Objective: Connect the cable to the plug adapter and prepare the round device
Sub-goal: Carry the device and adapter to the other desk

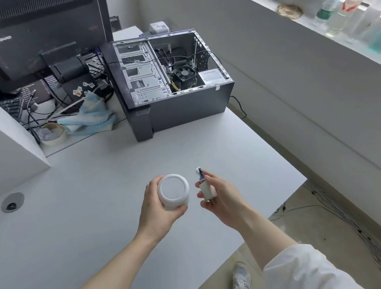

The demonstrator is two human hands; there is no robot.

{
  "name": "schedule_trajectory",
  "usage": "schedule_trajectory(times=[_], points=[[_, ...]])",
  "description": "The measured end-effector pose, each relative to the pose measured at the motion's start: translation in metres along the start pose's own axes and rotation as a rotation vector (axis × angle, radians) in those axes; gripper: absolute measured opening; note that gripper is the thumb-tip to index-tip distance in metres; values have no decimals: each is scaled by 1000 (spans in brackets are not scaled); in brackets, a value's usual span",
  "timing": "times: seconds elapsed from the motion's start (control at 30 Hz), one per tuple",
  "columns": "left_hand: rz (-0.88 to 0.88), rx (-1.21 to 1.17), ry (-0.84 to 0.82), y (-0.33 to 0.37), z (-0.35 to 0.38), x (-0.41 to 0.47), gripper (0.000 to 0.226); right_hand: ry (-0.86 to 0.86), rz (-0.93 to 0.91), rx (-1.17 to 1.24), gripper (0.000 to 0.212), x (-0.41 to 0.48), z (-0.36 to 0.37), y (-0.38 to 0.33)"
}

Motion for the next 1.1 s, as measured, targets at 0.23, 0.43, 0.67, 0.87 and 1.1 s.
schedule_trajectory(times=[0.23, 0.43, 0.67, 0.87, 1.1], points=[[-70, -25, 128, 17, 44, 17, 80, -102, 68, -63, 27, 37, -35, -35], [-134, -59, 220, 29, 95, 31, 80, -151, 100, -171, 25, 72, -76, -71], [-230, -79, 251, 23, 140, 41, 80, -75, 22, -513, 37, 109, -118, -85], [-273, -25, 257, 13, 156, 54, 81, -105, -73, -778, 54, 140, -122, -74], [-294, -6, 273, 4, 155, 72, 82, -75, -241, -1086, 55, 162, -119, -68]])
Point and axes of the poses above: each hand's wrist, its own x-axis towards the middle knuckle, its own z-axis out of the palm, y = z × x, the point moved 4 cm from there along x, towards the middle knuckle, and after that the axes turned 4 degrees about -z, right-handed, at the moved point
